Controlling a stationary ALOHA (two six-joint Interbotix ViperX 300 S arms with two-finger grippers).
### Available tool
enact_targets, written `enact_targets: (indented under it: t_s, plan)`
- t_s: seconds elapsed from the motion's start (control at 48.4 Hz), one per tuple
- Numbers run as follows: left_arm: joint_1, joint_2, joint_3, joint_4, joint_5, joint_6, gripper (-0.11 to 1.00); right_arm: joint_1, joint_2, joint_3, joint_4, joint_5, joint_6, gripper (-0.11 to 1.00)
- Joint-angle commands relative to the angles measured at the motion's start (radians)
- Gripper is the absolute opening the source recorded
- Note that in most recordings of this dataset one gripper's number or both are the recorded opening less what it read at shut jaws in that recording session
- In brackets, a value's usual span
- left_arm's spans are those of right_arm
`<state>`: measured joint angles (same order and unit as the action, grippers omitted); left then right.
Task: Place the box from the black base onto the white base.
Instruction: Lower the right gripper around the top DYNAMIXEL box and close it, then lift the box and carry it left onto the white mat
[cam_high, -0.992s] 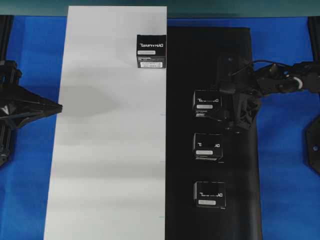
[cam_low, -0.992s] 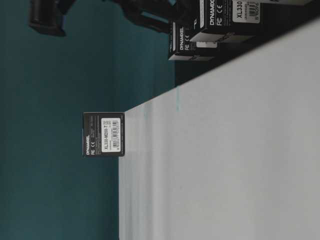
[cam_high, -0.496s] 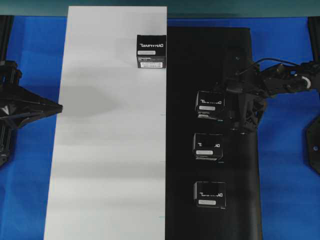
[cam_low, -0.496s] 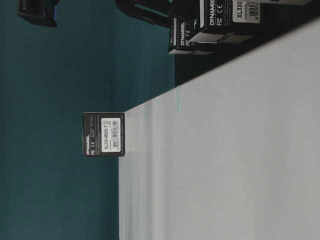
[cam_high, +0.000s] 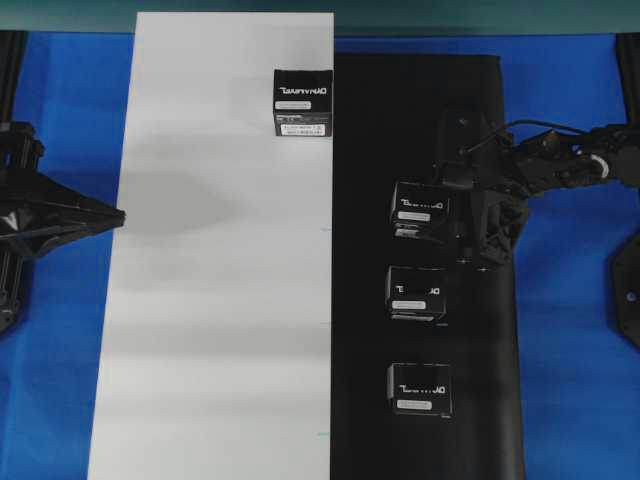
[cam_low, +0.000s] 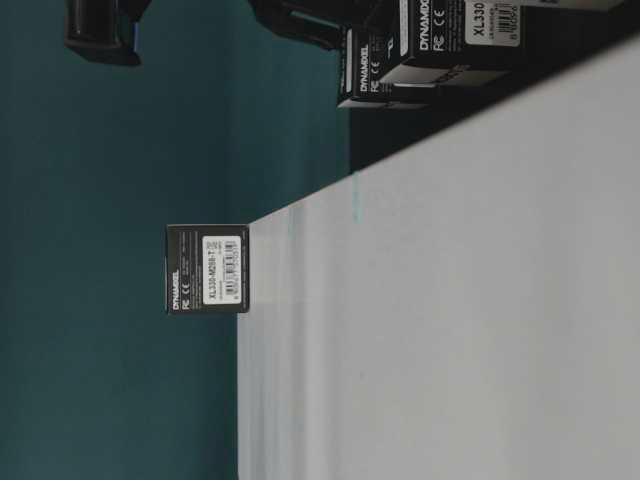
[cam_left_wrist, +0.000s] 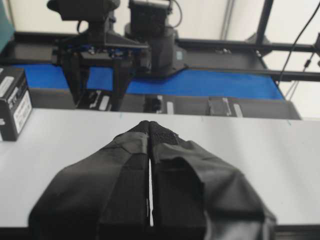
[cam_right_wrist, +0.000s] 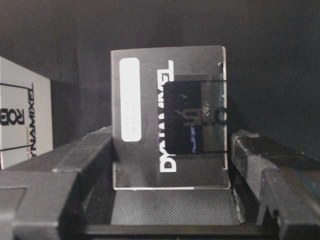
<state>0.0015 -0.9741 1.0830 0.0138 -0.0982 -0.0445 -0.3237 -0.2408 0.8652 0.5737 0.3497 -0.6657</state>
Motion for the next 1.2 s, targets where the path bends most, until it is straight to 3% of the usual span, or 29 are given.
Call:
enact_targets:
  t_s: [0.0,0.207,0.455,0.806,1.178]
  plan:
    - [0.000,0.005,-0.023,0.002,-0.005,-0.002,-0.03,0.005,0.003,-0.009,0.003,-0.003,0.000,0.58]
    - [-0.002,0.000,-0.025,0.002,-0.005,-0.002,-0.03,0.000,-0.037,-0.034,0.003,0.020,0.006,0.56]
    - [-0.002,0.002,-0.025,0.002,-0.003,0.000,-0.03,-0.018,-0.078,-0.100,0.003,0.169,0.008,0.56]
    - [-0.002,0.000,-0.025,0.002,-0.005,-0.002,-0.03,-0.012,-0.103,-0.250,0.003,0.282,0.021,0.56]
    - [-0.002,0.002,-0.025,0.002,-0.005,-0.002,-0.03,0.035,-0.055,-0.365,0.003,0.314,0.025,0.56]
